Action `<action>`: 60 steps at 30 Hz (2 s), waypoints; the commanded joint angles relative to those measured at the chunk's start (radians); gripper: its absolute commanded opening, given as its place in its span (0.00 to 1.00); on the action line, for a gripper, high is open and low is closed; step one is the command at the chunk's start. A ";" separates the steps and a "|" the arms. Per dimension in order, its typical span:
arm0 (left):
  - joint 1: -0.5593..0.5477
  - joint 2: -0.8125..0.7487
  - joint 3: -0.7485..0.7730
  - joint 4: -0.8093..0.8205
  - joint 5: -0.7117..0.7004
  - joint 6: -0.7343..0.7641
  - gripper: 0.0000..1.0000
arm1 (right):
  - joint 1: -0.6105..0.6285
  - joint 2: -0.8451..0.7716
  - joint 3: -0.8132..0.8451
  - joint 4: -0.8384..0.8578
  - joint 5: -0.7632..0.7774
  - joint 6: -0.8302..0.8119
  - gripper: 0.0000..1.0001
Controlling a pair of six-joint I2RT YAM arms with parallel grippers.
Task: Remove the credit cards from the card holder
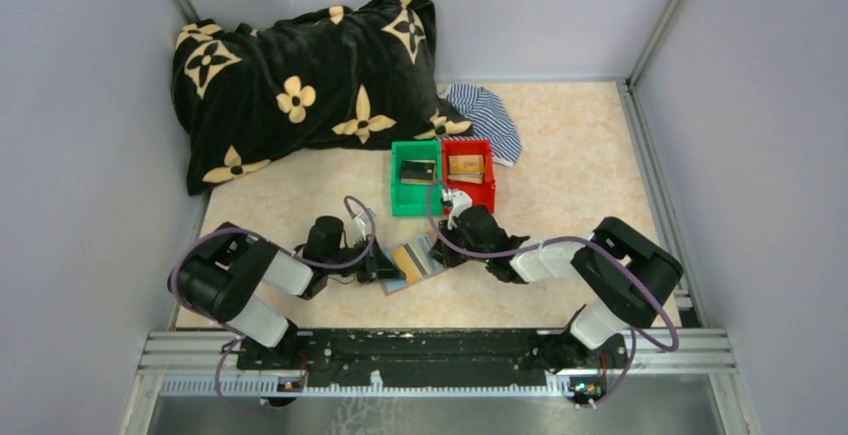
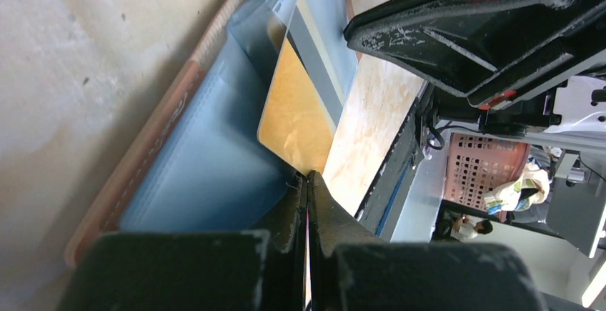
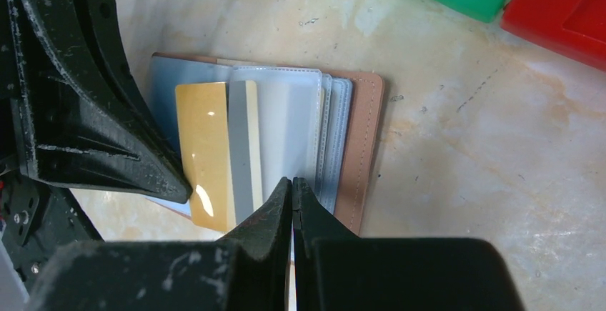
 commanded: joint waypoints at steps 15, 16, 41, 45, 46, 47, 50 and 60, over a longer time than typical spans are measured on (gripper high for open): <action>0.053 -0.324 -0.035 -0.358 -0.062 0.081 0.00 | -0.015 0.063 -0.009 -0.090 0.016 -0.028 0.00; 0.054 -0.339 -0.035 -0.371 -0.063 0.083 0.00 | -0.015 0.066 -0.009 -0.088 0.017 -0.028 0.00; 0.070 -0.554 0.054 -0.254 0.066 -0.001 0.00 | -0.015 -0.127 0.028 -0.227 0.069 -0.046 0.00; 0.071 -0.492 0.057 -0.066 0.109 -0.033 0.00 | -0.020 -0.250 0.052 -0.303 0.081 -0.072 0.02; 0.070 -0.467 0.071 -0.054 0.119 -0.025 0.00 | -0.026 -0.272 0.057 -0.314 0.075 -0.074 0.04; 0.070 -0.441 0.089 -0.050 0.130 -0.022 0.00 | -0.035 -0.293 0.060 -0.319 0.059 -0.076 0.06; 0.070 -0.368 0.074 0.132 0.175 -0.094 0.00 | -0.091 -0.361 0.057 -0.295 -0.055 -0.052 0.18; 0.068 -0.140 0.049 0.628 0.243 -0.244 0.00 | -0.174 -0.464 0.120 -0.318 -0.208 -0.059 0.47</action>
